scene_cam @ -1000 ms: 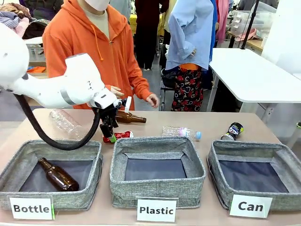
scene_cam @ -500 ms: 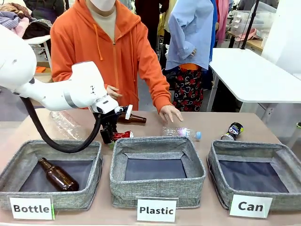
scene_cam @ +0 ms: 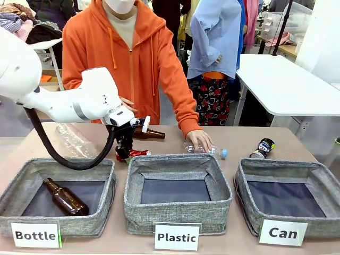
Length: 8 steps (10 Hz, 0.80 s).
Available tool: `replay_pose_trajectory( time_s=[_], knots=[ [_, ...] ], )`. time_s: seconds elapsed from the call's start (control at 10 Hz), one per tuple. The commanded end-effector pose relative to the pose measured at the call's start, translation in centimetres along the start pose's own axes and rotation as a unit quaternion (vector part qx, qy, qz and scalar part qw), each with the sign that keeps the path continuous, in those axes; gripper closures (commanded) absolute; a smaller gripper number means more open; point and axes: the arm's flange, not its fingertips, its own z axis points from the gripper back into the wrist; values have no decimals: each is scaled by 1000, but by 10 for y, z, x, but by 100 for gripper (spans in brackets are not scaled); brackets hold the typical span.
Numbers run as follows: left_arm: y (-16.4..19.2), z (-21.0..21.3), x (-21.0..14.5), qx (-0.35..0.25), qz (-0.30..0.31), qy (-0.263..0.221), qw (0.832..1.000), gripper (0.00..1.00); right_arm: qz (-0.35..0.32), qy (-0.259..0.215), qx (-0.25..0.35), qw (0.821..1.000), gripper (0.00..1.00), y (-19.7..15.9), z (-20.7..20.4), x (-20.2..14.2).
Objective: Sort the can waste into the basket.
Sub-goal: Pick up the can waste from the table and place it in the right Fabric basket.
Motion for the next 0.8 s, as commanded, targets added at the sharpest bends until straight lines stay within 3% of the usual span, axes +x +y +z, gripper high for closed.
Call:
replay_pose_trajectory(
  time_s=[0.0, 0.4, 0.7],
  knots=[
    [-12, 22, 1, 2, 11, -20, 1000, 96, 10, -5, 9, 1000, 0, 1, -1, 2],
    [-72, 122, -18, 68, 46, -36, 996, 100, 10, -5, 9, 1000, 0, 1, -1, 2],
    [-145, 188, -64, 44, 41, -35, 998, 100, 10, -5, 9, 1000, 0, 1, -1, 2]
  ],
)
